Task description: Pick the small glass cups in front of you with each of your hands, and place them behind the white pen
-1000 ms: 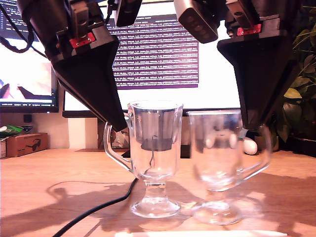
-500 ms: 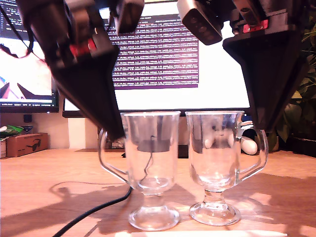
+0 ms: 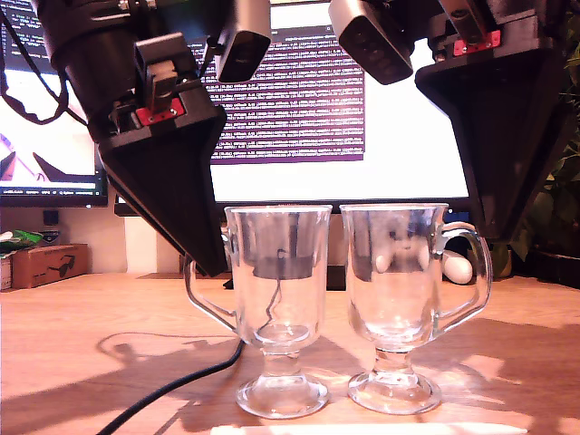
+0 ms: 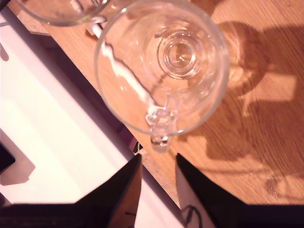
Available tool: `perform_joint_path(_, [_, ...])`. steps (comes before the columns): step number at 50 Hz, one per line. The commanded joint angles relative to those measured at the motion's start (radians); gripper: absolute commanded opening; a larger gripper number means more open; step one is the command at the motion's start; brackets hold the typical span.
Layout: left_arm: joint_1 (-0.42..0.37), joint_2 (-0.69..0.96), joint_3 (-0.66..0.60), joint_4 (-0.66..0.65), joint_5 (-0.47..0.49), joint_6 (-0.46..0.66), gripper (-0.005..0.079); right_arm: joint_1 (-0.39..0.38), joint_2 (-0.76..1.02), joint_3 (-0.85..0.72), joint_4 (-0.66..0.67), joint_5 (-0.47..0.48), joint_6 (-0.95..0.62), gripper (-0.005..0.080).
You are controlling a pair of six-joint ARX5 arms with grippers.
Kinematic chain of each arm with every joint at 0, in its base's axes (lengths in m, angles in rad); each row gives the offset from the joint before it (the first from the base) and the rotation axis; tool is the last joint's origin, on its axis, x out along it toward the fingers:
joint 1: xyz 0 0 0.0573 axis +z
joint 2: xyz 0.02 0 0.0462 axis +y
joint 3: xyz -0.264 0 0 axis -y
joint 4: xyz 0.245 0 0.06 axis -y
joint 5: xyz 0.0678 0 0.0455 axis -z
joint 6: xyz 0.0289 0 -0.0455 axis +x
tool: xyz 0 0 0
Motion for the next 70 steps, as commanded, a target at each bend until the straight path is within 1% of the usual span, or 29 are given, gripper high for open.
perform_joint_path(1, [-0.006, -0.006, -0.009, -0.002, 0.002, -0.002, 0.0224, 0.01, -0.016, -0.011, 0.004, -0.004, 0.0, 0.0203])
perform_joint_path(19, [-0.006, -0.09, -0.009, -0.062, 0.001, -0.002, 0.0224, 0.001, -0.06, -0.011, 0.005, -0.003, -0.004, 0.0202])
perform_joint_path(29, [0.015, -0.156, -0.009, -0.13, -0.001, -0.005, 0.0218, -0.05, -0.123, -0.011, -0.019, -0.003, -0.023, 0.0194])
perform_joint_path(30, [0.018, -0.163, -0.009, -0.137, -0.004, -0.006, 0.021, -0.059, -0.131, -0.011, -0.02, -0.002, -0.023, 0.0185])
perform_joint_path(32, [0.027, -0.177, -0.009, -0.149, -0.013, -0.006, 0.0159, -0.08, -0.146, -0.011, -0.02, -0.002, -0.022, 0.0146])
perform_joint_path(33, [0.032, -0.184, -0.009, -0.154, -0.019, -0.006, 0.0124, -0.091, -0.154, -0.011, -0.018, -0.002, -0.022, 0.0121])
perform_joint_path(36, [0.052, -0.204, -0.009, -0.159, -0.039, -0.011, -0.0019, -0.125, -0.178, -0.011, 0.003, -0.002, -0.009, 0.0013])
perform_joint_path(37, [0.06, -0.211, -0.009, -0.157, -0.043, -0.018, -0.0027, -0.136, -0.185, -0.011, 0.015, -0.002, 0.0, -0.0021])
perform_joint_path(38, [0.069, -0.218, -0.009, -0.153, -0.047, -0.025, -0.0015, -0.147, -0.194, -0.011, 0.031, -0.002, 0.009, -0.0005])
perform_joint_path(39, [0.078, -0.223, -0.009, -0.148, -0.05, -0.025, -0.0015, -0.158, -0.201, -0.011, 0.045, -0.003, 0.026, -0.0006])
perform_joint_path(43, [0.123, -0.241, -0.009, -0.113, -0.06, -0.088, -0.0016, -0.191, -0.228, -0.011, 0.116, -0.003, 0.06, -0.0005])
perform_joint_path(49, [0.219, -0.251, -0.013, -0.026, -0.06, -0.111, -0.0016, -0.236, -0.247, -0.011, 0.274, 0.001, 0.124, -0.0005])
perform_joint_path(50, [0.238, -0.251, -0.015, -0.008, -0.06, -0.142, -0.0016, -0.249, -0.247, -0.011, 0.298, 0.001, 0.134, -0.0005])
perform_joint_path(52, [0.273, -0.251, -0.021, 0.026, -0.06, -0.165, -0.0016, -0.267, -0.247, -0.012, 0.338, 0.005, 0.137, -0.0005])
perform_joint_path(56, [0.331, -0.252, -0.043, 0.079, -0.06, -0.171, -0.0015, -0.296, -0.247, -0.023, 0.414, 0.052, 0.142, -0.0005])
perform_joint_path(59, [0.36, -0.252, -0.072, 0.118, -0.071, -0.178, -0.0015, -0.318, -0.247, -0.04, 0.469, 0.111, 0.169, -0.0005])
perform_joint_path(62, [0.388, -0.252, -0.11, 0.161, -0.074, -0.183, -0.0016, -0.346, -0.247, -0.061, 0.51, 0.145, 0.187, -0.0005])
perform_joint_path(70, [0.466, -0.252, -0.24, 0.324, -0.073, -0.208, -0.0016, -0.448, -0.247, -0.152, 0.624, 0.158, 0.188, -0.0005])
